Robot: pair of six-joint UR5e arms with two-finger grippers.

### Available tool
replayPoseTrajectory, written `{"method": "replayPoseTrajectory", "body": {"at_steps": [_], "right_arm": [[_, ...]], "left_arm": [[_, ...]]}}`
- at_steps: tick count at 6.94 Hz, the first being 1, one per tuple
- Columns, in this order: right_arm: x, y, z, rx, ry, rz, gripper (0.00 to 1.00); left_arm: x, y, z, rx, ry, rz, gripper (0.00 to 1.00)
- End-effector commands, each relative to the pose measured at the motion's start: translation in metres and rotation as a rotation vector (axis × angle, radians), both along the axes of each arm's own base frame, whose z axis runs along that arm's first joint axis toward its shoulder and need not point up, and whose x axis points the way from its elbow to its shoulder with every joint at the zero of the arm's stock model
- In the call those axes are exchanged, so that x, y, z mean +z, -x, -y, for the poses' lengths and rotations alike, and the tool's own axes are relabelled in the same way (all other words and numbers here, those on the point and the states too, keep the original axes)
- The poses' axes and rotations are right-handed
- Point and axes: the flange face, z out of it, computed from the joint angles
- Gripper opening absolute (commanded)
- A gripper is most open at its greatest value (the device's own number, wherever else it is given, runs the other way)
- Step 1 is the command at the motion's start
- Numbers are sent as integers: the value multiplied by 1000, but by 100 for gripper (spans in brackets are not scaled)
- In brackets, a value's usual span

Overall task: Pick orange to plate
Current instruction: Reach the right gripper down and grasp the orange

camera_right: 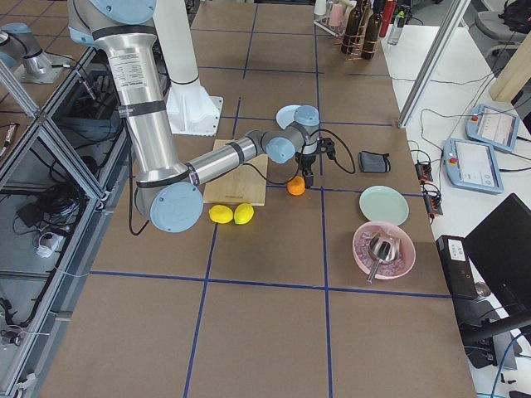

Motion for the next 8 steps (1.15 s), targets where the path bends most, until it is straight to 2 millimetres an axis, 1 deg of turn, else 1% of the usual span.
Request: {"method": "replayPoseTrajectory", "body": {"at_steps": [1, 2, 4, 6, 7, 8], "right_arm": [[20, 17, -8, -12, 10, -46, 100], [27, 21, -9, -15, 16, -57, 100], [31, 30, -14, -27, 14, -70, 100], [21, 34, -12, -28, 6, -57, 30], [0, 40, -8, -27, -14, -30, 19], [-41, 64, -1, 20, 13, 17, 20]], "left_arm": [[-1, 0, 0, 0, -2, 0, 100], [-1, 0, 0, 0, -4, 0, 100], [-3, 0, 0, 0, -7, 0, 100], [-4, 0, 0, 0, -10, -1, 100], [-5, 0, 0, 0, -11, -1, 100], [-7, 0, 1, 0, -16, -1, 100]]}}
